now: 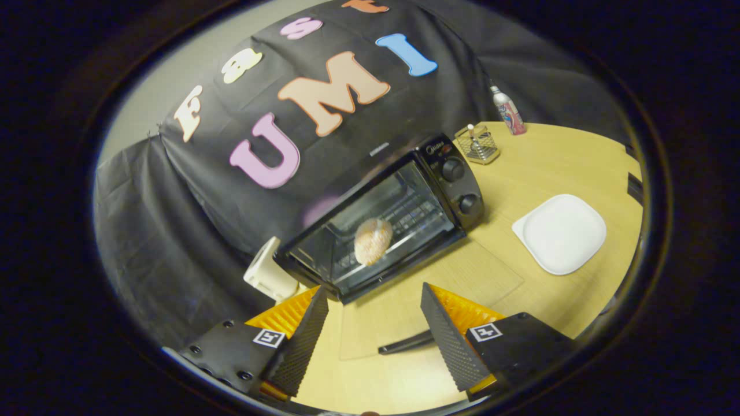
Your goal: Open the toaster oven, put the food inside, and close the toaster oven door.
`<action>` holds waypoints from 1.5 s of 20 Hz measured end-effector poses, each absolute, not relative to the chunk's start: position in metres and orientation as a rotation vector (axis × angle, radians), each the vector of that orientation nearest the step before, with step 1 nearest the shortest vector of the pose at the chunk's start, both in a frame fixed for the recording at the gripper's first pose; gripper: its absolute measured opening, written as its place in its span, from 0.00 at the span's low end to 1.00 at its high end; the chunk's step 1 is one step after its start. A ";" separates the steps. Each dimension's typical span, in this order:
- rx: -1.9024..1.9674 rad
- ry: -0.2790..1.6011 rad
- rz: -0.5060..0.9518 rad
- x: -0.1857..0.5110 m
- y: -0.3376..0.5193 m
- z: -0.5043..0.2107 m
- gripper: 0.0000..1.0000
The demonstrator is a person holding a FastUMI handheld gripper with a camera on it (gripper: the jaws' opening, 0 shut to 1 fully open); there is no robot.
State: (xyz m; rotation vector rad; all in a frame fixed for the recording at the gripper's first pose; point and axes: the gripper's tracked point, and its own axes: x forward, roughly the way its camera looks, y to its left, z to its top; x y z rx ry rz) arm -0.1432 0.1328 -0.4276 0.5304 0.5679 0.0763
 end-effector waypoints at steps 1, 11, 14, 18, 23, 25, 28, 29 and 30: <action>0.478 0.601 0.073 -0.151 0.129 -0.438 0.99; 0.029 0.871 0.133 -0.197 0.116 -0.532 1.00; -0.032 0.897 0.139 -0.194 0.117 -0.545 1.00; -0.023 0.895 0.127 -0.178 0.122 -0.548 1.00; -0.070 0.886 0.141 -0.175 0.123 -0.538 1.00; -0.071 0.869 0.147 -0.174 0.124 -0.530 1.00; -0.064 0.831 0.158 -0.167 0.129 -0.514 1.00; -0.060 0.815 0.161 -0.164 0.130 -0.507 1.00; -0.054 0.796 0.161 -0.158 0.132 -0.501 1.00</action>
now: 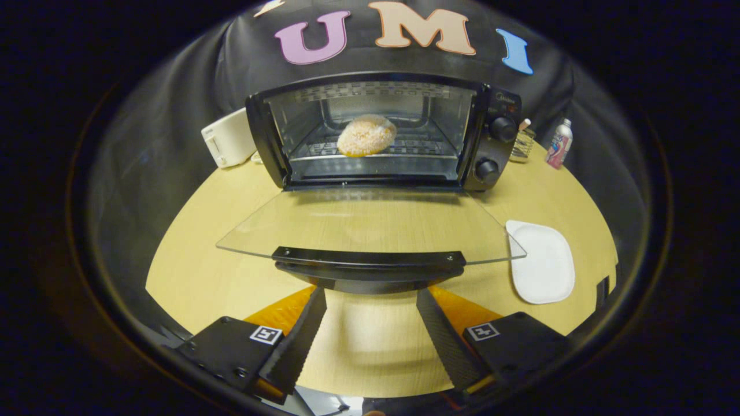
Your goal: Open the toaster oven, put the food inside, and close the toaster oven door.
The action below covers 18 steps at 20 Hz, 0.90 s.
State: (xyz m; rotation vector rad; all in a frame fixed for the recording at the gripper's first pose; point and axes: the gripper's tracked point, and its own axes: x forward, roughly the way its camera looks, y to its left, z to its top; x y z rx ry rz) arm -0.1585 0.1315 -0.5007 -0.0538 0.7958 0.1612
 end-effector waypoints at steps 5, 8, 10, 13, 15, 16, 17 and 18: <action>-0.030 0.761 0.162 -0.136 0.140 -0.488 1.00; 0.005 0.734 0.156 -0.120 0.142 -0.478 1.00; 0.023 0.705 0.151 -0.106 0.144 -0.467 0.99; 0.034 0.659 0.153 -0.083 0.149 -0.450 0.99; 0.007 0.648 0.160 -0.073 0.150 -0.445 0.99; 0.010 0.639 0.167 -0.069 0.154 -0.442 0.99; 0.013 0.627 0.169 -0.058 0.160 -0.436 0.99; 0.008 0.622 0.169 -0.054 0.161 -0.434 0.99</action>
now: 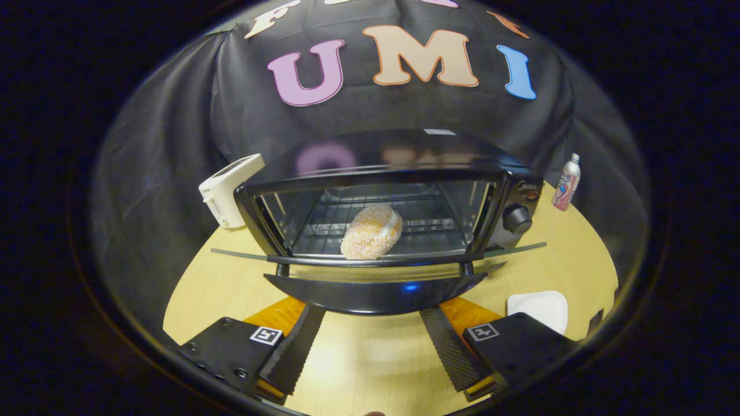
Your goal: Open the toaster oven, put the food inside, and close the toaster oven door.
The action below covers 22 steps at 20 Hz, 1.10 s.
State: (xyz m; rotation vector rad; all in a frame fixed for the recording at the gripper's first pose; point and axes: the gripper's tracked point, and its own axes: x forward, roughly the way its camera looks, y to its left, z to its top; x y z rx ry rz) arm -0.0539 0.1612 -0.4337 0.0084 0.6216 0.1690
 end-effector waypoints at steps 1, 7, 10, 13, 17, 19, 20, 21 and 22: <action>0.010 0.613 0.170 -0.050 0.163 -0.430 0.99; 0.043 0.565 0.169 -0.025 0.174 -0.411 0.99; 0.040 0.546 0.173 -0.016 0.173 -0.405 0.99; 0.045 0.534 0.174 -0.008 0.176 -0.399 0.99; 0.031 0.528 0.173 -0.011 0.173 -0.392 0.99; 0.023 0.535 0.181 -0.019 0.169 -0.386 0.99; 0.017 0.537 0.189 -0.024 0.168 -0.382 0.99; 0.005 0.507 0.190 -0.025 0.165 -0.369 0.99; 0.000 0.463 0.188 -0.026 0.160 -0.354 0.99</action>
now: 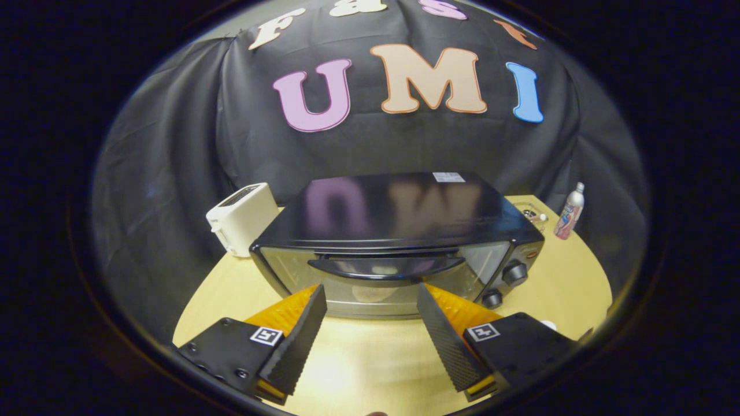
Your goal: Open the toaster oven, put the food inside, and close the toaster oven door.
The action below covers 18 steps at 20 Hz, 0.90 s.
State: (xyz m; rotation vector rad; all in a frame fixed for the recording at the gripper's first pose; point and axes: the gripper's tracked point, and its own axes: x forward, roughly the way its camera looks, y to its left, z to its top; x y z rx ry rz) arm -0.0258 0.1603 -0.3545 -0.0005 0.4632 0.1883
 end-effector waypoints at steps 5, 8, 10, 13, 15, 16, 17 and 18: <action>-0.011 0.286 0.205 -0.022 0.160 -0.250 0.99; -0.044 0.169 0.227 -0.018 0.161 -0.177 0.99; -0.043 0.124 0.222 -0.016 0.158 -0.136 0.99; 0.004 0.096 0.235 -0.013 0.159 -0.094 0.99; 0.019 0.065 0.232 -0.011 0.152 -0.069 0.99; 0.019 0.048 0.224 -0.010 0.147 -0.060 0.99; 0.018 0.037 0.218 -0.009 0.142 -0.051 0.99; 0.017 0.021 0.214 -0.008 0.140 -0.045 0.99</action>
